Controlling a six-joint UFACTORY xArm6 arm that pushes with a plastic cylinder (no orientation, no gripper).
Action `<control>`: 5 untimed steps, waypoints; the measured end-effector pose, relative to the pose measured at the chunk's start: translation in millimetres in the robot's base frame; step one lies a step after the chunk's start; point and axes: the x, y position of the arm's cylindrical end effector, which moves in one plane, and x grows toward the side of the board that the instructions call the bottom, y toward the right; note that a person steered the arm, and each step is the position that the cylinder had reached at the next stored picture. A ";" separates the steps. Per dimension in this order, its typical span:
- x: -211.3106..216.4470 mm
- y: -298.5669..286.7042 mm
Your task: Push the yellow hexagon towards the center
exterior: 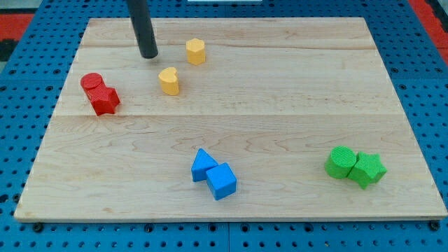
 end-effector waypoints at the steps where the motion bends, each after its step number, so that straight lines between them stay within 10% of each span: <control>1: -14.1 18.8; 5: -4.9 68.6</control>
